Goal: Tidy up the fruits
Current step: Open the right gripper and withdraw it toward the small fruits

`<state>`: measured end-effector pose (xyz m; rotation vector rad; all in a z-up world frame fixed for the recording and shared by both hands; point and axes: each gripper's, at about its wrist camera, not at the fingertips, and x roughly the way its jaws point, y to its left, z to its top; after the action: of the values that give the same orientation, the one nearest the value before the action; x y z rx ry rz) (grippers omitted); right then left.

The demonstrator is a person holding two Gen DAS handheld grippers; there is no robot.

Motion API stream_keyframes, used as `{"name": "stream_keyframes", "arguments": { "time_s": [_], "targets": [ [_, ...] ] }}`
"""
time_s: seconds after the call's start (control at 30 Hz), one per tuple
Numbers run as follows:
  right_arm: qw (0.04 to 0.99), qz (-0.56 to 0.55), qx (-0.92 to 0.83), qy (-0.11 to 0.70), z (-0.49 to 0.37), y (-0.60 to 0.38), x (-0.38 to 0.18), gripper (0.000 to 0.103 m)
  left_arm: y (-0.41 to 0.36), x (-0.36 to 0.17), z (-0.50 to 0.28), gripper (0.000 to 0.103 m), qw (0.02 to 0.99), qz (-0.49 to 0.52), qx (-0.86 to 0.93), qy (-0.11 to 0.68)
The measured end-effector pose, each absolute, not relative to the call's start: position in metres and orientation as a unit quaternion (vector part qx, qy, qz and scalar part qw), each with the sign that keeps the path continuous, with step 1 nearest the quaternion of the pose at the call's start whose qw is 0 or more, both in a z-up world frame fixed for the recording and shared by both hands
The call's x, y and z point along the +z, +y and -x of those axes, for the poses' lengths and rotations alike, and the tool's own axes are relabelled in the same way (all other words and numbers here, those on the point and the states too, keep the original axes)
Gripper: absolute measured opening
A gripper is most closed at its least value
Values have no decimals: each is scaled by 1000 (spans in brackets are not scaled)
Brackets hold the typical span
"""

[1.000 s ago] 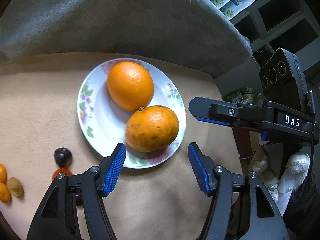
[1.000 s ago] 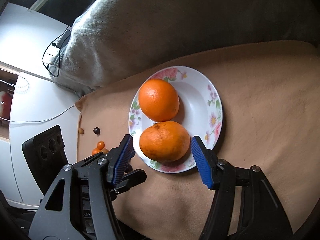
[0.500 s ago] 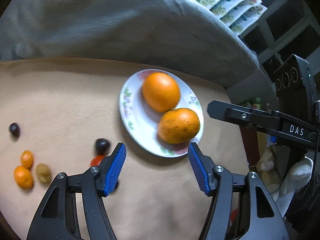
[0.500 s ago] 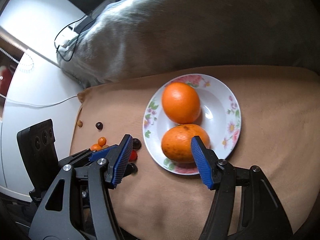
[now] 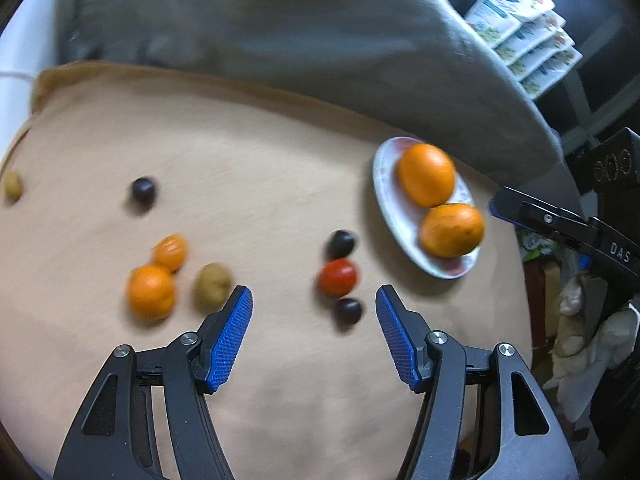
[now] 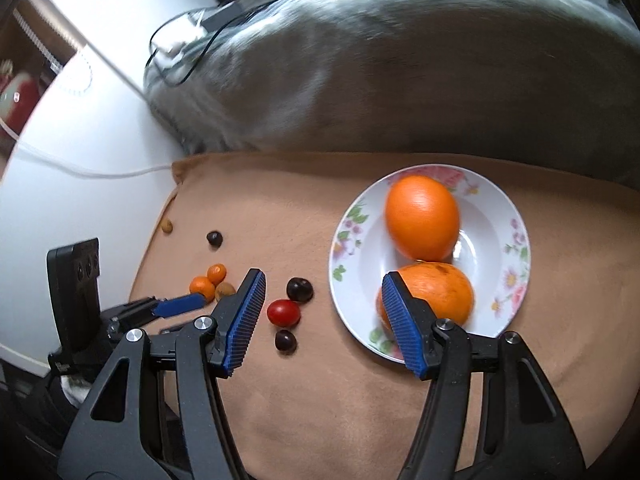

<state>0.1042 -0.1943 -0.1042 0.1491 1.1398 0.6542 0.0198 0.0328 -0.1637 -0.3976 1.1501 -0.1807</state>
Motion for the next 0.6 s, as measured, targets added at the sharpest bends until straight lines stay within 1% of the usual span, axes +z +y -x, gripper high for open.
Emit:
{"name": "stream_keyframes", "arguments": {
  "time_s": [0.3,0.37,0.43,0.47,0.6],
  "targets": [
    [774,40,350,526,-92,-136,-111,64,70,-177,-9,63,818,183,-32,544],
    [767,55,366,524,-90,-124,-112,64,75,-178,-9,57,819,183,-27,543],
    [759,66,384,522,-87,-113,-115,64,80,-181,-11,54,820,185,-22,542],
    [753,72,392,523,-86,-107,-117,64,83,-182,-12,51,819,187,-20,542],
    [734,85,418,528,-82,-88,-124,64,95,-188,-12,47,815,204,-15,542]
  ]
}}
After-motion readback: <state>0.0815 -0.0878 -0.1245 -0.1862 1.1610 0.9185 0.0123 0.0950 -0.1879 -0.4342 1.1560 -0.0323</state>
